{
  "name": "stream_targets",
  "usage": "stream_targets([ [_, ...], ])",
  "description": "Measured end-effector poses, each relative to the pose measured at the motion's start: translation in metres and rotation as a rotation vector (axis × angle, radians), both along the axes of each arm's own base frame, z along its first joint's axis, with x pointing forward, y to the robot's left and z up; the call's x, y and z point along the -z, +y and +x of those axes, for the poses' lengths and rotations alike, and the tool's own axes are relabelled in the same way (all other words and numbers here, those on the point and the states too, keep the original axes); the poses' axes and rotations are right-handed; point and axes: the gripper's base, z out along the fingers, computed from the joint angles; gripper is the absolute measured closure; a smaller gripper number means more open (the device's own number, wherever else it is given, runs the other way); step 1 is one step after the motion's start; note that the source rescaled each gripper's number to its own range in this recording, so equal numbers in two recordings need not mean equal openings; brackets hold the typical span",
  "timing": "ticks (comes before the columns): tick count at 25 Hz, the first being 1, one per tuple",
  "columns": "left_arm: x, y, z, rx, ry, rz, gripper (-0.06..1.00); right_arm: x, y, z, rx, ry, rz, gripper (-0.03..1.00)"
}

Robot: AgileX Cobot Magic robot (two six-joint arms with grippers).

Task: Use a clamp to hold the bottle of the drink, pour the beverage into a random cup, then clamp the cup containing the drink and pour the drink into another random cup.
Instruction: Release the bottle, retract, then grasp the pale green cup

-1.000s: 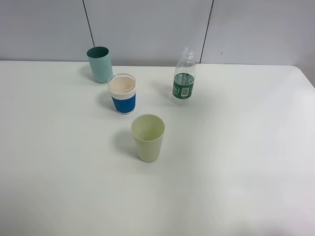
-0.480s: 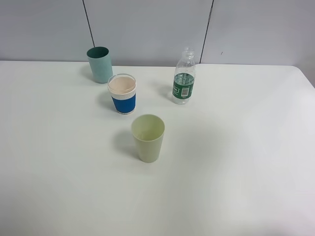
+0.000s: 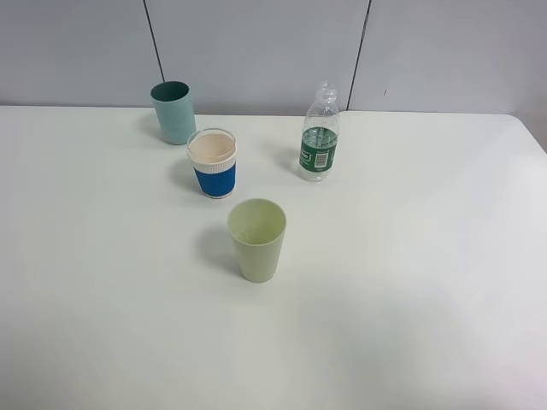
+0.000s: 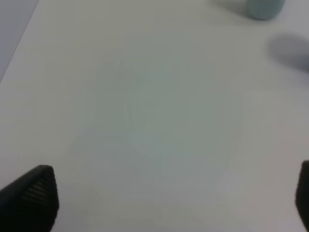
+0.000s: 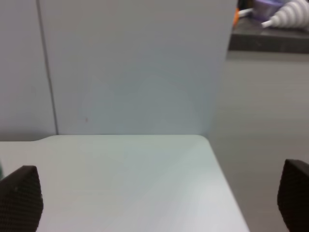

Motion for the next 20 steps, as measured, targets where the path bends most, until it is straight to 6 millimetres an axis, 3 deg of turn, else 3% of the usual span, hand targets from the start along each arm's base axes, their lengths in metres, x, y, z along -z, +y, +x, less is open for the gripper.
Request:
stream_targets([
  [10,0.0,0.0,0.0,0.0,0.0,0.0,-0.06,0.055,0.011,0.023,-0.108,0.253,0.034,0.03],
  [20,0.0,0.0,0.0,0.0,0.0,0.0,-0.06,0.071,0.011,0.024,-0.105,0.367,0.045,0.03],
])
